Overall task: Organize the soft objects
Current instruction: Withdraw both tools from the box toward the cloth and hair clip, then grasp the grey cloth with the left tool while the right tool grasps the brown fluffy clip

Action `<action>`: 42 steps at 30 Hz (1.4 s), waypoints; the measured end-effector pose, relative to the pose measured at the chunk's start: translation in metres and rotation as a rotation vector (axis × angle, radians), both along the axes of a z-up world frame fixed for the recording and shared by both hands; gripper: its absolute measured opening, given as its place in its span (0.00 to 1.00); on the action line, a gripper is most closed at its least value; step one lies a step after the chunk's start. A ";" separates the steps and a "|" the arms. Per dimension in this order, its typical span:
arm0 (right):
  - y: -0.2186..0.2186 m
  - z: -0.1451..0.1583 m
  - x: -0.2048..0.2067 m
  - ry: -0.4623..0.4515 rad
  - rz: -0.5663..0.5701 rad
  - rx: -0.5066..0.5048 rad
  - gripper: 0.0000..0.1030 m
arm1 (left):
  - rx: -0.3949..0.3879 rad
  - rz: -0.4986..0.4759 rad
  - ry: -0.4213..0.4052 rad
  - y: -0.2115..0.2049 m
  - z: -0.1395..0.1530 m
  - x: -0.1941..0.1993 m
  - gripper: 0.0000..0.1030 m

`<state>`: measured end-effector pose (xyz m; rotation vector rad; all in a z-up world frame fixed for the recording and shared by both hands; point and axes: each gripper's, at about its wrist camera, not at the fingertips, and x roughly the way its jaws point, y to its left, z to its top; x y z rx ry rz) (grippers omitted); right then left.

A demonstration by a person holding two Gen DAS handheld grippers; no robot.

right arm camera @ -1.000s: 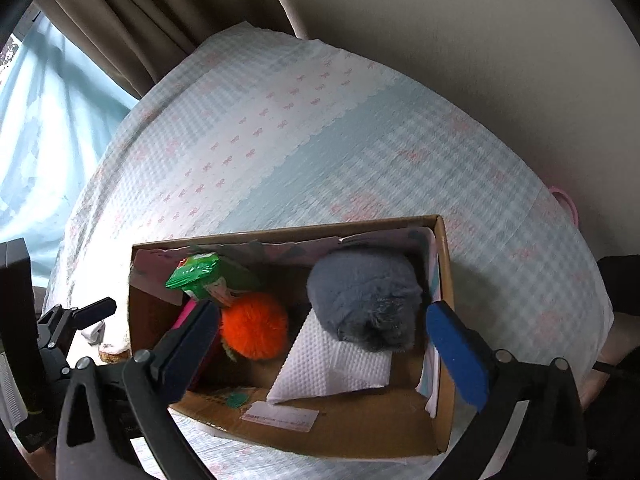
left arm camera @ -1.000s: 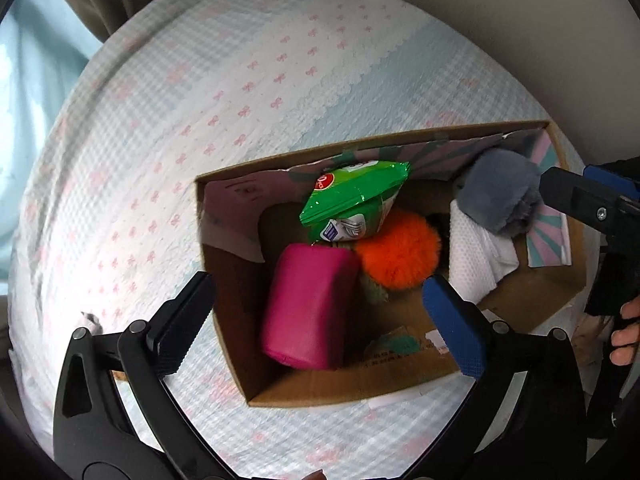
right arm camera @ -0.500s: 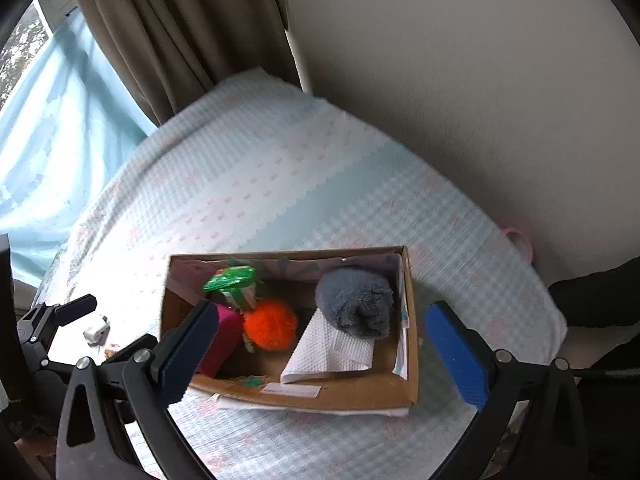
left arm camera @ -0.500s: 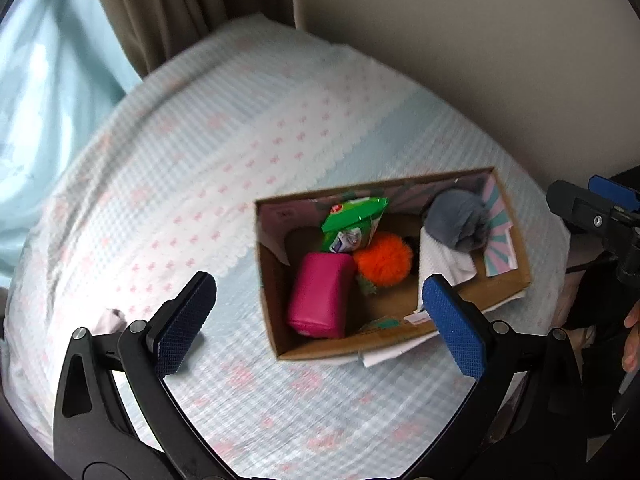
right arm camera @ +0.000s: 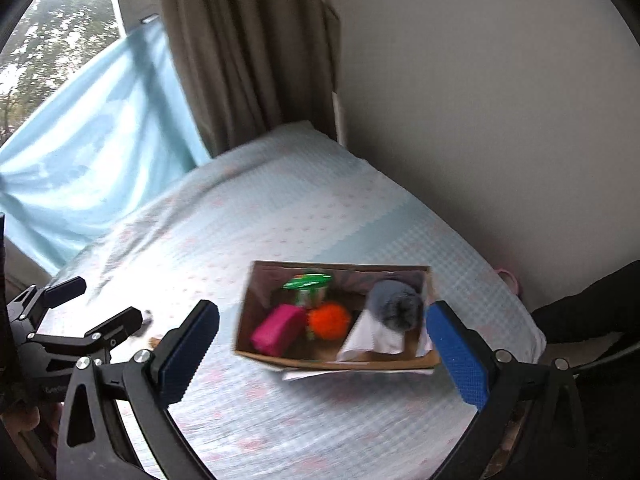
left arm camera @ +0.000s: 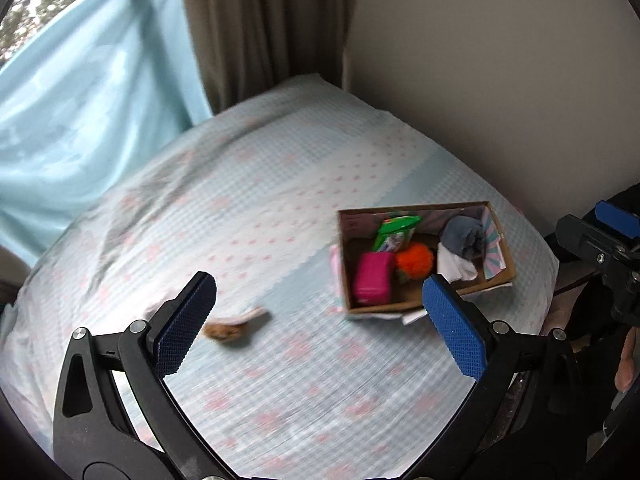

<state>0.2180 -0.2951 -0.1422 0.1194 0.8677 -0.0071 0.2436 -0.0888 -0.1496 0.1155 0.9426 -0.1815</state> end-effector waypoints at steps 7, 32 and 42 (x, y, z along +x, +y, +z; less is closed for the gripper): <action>0.066 0.008 -0.027 -0.007 0.070 0.028 1.00 | -0.006 0.085 -0.029 0.084 0.012 -0.043 1.00; 0.270 -0.146 0.044 0.254 0.200 0.145 1.00 | 0.022 0.118 0.141 0.280 -0.133 0.018 1.00; 0.306 -0.261 0.107 0.447 0.186 0.161 1.00 | 0.048 0.028 0.272 0.306 -0.253 0.090 0.99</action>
